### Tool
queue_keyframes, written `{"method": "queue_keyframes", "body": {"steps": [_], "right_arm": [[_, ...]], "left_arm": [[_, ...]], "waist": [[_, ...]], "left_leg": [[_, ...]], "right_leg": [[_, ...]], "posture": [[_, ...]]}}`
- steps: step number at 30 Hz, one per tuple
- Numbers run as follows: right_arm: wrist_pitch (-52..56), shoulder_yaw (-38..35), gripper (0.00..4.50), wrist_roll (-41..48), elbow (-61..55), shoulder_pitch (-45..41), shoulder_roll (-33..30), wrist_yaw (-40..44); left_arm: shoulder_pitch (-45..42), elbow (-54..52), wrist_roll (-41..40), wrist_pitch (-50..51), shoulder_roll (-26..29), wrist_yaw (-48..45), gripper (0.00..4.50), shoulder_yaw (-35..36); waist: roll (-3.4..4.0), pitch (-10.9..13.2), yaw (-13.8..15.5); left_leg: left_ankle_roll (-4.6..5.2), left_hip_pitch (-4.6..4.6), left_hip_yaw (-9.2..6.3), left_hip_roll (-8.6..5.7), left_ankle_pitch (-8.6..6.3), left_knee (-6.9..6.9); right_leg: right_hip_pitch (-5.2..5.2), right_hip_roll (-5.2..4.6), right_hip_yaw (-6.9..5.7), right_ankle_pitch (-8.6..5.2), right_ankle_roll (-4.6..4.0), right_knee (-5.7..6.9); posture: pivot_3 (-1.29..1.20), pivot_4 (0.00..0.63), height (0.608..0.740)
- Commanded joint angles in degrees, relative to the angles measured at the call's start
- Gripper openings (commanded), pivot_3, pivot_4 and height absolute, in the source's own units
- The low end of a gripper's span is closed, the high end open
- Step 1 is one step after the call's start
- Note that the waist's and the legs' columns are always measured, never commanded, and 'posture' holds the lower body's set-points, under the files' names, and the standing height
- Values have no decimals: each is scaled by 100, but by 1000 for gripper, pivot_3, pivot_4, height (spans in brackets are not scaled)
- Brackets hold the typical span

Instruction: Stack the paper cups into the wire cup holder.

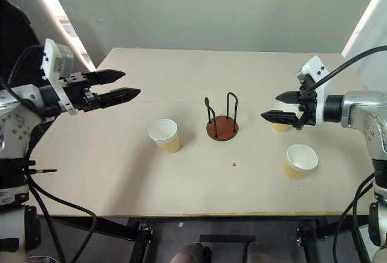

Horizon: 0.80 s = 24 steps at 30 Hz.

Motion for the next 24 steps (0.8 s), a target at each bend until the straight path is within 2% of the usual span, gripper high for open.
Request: {"method": "queue_keyframes", "body": {"steps": [1, 6, 11, 16, 24], "right_arm": [[117, -282, 4318, 134, -326, -78, -119, -101], [196, -362, 4318, 159, -431, 64, -65, -293], [252, -426, 4318, 183, -253, -78, -134, -311], [496, -588, 4318, 475, -537, 47, -386, -155], [801, -872, 4318, 805, -908, 297, -551, -323]], "left_arm": [[-232, 85, 73, -89, -124, -56, 4500, -82], [-73, -151, -31, 43, -371, 31, 4500, -93], [67, -502, -123, 287, -434, 55, 4500, -145], [70, -801, -18, 406, -507, 30, 4500, -439], [-136, -1044, 198, 859, -1008, 448, 4500, -1057]], "waist": [[0, 0, 1], [0, 0, -1], [0, 0, -6], [0, 0, 9], [-1, 0, 10]], "left_leg": [[0, -2, 0, 0, 0, 0], [0, -5, 0, 1, 0, 1], [4, -5, 1, 1, 3, 2], [9, -8, 2, 1, 8, 3], [14, -8, 9, 1, 12, 8]], "right_leg": [[-2, 0, 0, 1, 3, 1], [-4, 1, -1, 28, 49, -1], [-4, 1, 1, 29, 50, -1], [-3, 0, 0, 17, 30, -1], [2, -4, 1, 10, 19, -1]], "posture": [[0, 150, 740], [0, 150, 740], [0, 150, 740], [0, 150, 740], [0, 150, 740]]}}
